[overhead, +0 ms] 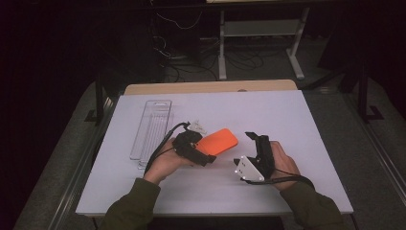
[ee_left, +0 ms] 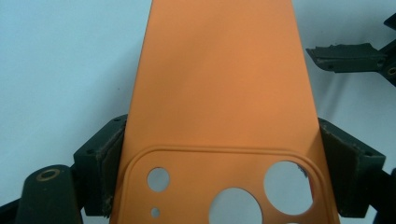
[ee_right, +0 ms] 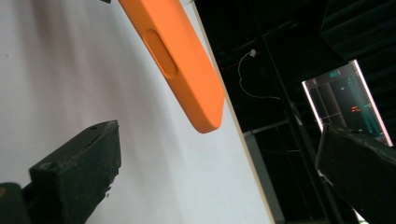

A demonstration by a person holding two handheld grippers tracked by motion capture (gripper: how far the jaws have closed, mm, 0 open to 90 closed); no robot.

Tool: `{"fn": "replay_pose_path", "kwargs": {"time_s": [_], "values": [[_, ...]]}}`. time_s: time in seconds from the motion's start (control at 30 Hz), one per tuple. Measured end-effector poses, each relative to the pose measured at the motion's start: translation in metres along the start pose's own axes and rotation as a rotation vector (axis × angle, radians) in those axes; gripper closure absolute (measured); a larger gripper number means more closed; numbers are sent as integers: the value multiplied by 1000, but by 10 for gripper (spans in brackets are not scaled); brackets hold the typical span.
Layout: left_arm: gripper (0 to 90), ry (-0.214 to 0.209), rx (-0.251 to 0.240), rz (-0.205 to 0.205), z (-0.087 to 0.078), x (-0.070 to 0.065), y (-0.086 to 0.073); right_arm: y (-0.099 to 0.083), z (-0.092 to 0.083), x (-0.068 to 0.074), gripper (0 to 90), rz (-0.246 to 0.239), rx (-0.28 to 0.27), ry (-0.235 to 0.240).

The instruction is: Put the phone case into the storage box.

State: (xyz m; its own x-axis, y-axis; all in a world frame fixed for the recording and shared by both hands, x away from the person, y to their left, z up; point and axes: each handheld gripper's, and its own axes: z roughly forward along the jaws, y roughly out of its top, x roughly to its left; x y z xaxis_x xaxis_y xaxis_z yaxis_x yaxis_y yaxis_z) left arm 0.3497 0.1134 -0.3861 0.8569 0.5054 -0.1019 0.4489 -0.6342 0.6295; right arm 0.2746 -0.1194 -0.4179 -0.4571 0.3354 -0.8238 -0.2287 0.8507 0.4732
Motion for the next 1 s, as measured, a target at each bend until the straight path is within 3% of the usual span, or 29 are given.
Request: {"fn": "replay_pose_path", "kwargs": {"time_s": [0.1, 0.2, 0.27, 0.3, 0.33, 0.47, 0.77, 0.83, 0.87, 0.93, 1.0], "values": [[153, -5, -11, -14, 1, -1, 0, 1, 0, 0, 0, -44, -10, -15], [153, -2, 9, 13, 2, 0, 1, 2, 0, 4, 0, -69, -7, -32], [152, -2, -9, -20, 4, -3, 2, 3, 0, 5, 0, -102, -13, -47], [153, -1, 19, 12, 3, -1, 2, 3, 0, 6, 0, -114, -14, -45], [152, 2, 16, 18, 3, -1, 3, 4, 0, 8, 0, -115, -10, -44], [153, -3, 21, 17, 2, -2, 3, 6, 0, 12, 0, -162, -5, -61], [153, -4, 16, 37, 2, -5, 5, 15, 0, 19, 0, -296, -53, -158], [153, -7, 0, 14, 3, -7, 5, 16, 0, 22, 0, -311, -59, -160], [153, -10, 16, 40, 2, -6, 6, 16, 0, 23, 0, -307, -55, -156], [153, -14, 17, 30, 2, -8, 6, 17, 1, 24, 0, -331, -66, -168], [153, -12, 18, 51, 1, -9, 8, 18, 2, 25, 0, -336, -67, -172]]}}
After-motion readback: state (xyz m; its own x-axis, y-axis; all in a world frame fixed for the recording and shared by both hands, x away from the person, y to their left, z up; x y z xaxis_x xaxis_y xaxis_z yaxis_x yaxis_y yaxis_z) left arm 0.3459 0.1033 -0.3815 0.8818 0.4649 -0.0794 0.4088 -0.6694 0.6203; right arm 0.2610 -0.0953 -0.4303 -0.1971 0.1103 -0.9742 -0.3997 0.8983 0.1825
